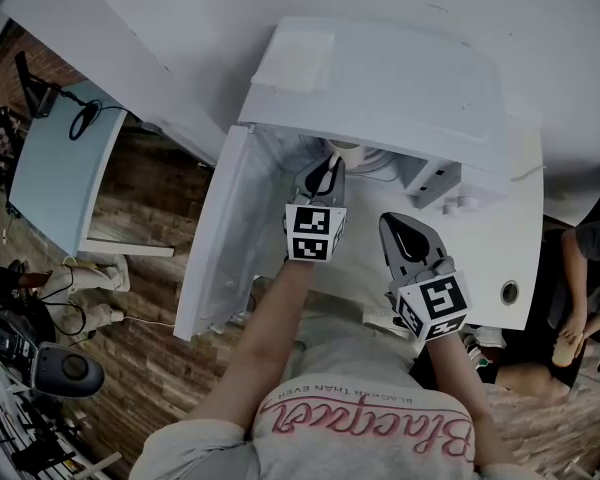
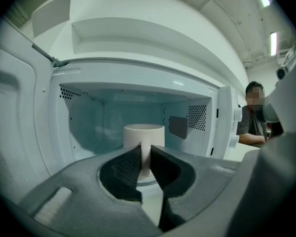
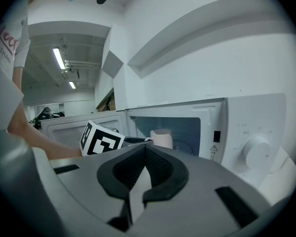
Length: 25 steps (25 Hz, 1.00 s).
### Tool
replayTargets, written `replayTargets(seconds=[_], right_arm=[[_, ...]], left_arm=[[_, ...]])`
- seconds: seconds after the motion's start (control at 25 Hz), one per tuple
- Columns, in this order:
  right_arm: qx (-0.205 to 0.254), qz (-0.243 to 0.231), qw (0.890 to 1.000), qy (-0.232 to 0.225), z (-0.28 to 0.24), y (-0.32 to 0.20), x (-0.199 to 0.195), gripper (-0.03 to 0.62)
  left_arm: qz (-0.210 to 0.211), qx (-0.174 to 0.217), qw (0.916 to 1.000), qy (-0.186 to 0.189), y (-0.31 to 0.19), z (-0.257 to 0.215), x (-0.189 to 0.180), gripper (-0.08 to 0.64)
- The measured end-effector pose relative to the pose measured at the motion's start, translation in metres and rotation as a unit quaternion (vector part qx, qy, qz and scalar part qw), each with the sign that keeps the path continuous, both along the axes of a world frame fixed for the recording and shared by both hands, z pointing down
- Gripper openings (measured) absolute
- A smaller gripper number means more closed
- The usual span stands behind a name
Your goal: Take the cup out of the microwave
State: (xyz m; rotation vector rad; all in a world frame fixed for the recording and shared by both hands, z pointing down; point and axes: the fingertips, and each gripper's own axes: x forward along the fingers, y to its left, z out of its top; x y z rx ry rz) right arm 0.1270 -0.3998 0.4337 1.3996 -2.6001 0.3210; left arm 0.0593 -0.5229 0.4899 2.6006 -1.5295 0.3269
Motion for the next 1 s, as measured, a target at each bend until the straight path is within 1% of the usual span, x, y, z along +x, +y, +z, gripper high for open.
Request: replayTargets(seconds=[0.4, 0.64, 1.0], right_arm=[[0.009, -0.006, 1.000, 0.000, -0.012, 0.022, -0.004, 0.009], [0.014, -0.007, 1.000, -0.001, -0.013, 0.036, -0.006, 0.009], [0.019, -0.008, 1.000, -0.007, -0.017, 0.053, -0.008, 0.009]], left_arm=[[-0.004, 0.002, 1.0000, -0.001, 0.027, -0.010, -0.007, 0.044], [0.002, 0.006, 0.9999, -0.009, 0.042, -0.010, -0.007, 0.044], [0.012, 0.004, 0.9999, -0.008, 0.062, -0.015, -0.007, 0.044]])
